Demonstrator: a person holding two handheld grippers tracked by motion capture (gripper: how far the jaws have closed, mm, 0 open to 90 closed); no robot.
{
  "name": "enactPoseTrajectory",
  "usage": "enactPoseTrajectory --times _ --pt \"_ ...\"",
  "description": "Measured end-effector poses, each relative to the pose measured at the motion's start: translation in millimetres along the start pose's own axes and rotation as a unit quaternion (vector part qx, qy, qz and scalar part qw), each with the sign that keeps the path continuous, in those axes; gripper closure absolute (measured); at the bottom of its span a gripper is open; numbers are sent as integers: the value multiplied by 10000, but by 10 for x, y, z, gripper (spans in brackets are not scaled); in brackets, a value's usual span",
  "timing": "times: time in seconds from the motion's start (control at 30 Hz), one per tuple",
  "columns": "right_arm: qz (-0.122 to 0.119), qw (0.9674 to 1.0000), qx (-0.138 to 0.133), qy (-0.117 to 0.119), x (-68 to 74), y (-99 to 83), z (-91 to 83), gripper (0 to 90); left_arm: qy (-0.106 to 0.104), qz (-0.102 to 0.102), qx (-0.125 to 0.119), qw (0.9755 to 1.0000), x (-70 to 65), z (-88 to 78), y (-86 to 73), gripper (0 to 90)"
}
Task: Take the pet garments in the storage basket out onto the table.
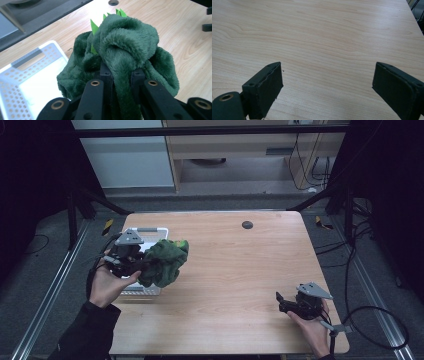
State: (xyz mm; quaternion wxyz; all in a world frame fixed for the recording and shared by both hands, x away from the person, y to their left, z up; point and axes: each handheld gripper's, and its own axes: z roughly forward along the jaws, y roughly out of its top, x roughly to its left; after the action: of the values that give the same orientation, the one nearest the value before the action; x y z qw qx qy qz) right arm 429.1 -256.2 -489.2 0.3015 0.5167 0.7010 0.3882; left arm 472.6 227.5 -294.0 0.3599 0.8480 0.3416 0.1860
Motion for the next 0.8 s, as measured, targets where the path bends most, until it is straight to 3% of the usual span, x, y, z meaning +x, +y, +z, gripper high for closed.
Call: enactPoseTrajectory --times 0.33,0.8 --pt "43 10000 -23 6 -6 -3 -4 93 -160 246 119 9995 -134 112 106 776" --pt "118 9998 -105 -116 -48 -25 0 94 -489 509 306 9970 -349 408 236 776"
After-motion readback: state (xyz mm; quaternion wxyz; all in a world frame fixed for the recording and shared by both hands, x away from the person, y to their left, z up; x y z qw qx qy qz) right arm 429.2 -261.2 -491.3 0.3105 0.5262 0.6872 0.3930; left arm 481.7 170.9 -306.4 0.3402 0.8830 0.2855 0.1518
